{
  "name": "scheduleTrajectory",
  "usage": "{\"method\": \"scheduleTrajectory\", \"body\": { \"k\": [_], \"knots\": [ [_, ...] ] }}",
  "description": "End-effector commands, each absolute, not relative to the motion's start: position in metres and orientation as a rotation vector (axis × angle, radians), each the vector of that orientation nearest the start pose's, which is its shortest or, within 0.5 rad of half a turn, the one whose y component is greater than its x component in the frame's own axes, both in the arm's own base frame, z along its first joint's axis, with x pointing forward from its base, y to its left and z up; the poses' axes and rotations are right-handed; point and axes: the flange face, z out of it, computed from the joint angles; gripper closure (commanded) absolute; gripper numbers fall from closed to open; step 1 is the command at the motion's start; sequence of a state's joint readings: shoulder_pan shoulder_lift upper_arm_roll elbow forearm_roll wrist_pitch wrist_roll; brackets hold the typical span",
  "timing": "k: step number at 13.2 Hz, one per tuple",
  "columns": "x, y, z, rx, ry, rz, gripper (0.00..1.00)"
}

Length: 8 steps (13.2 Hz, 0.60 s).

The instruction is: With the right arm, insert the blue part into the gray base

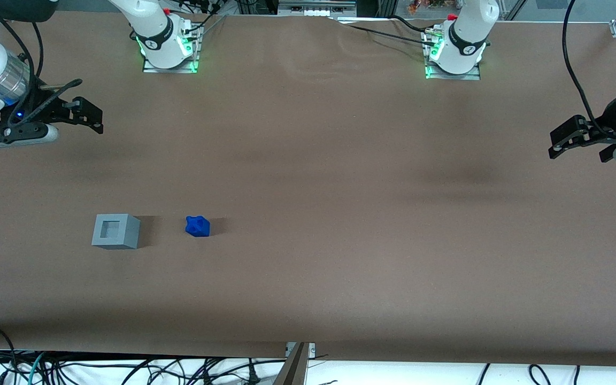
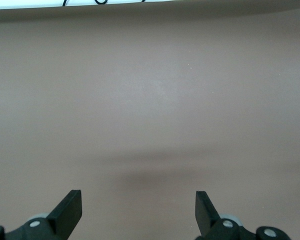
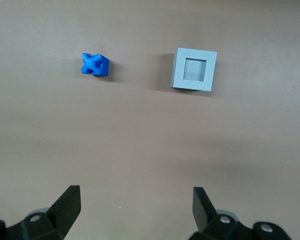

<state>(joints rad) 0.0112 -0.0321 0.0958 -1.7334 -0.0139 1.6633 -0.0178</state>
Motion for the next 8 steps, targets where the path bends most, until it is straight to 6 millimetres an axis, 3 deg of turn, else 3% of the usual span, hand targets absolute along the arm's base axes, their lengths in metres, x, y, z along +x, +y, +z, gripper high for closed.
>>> {"method": "scheduleTrajectory", "body": {
  "k": [1, 8],
  "knots": [
    [0.5422, 0.0602, 0.5801, -3.180, -0.223, 0.065, 0.01],
    [0.5437, 0.0597, 0.5825, -3.194, -0.234, 0.042, 0.01]
  ]
}}
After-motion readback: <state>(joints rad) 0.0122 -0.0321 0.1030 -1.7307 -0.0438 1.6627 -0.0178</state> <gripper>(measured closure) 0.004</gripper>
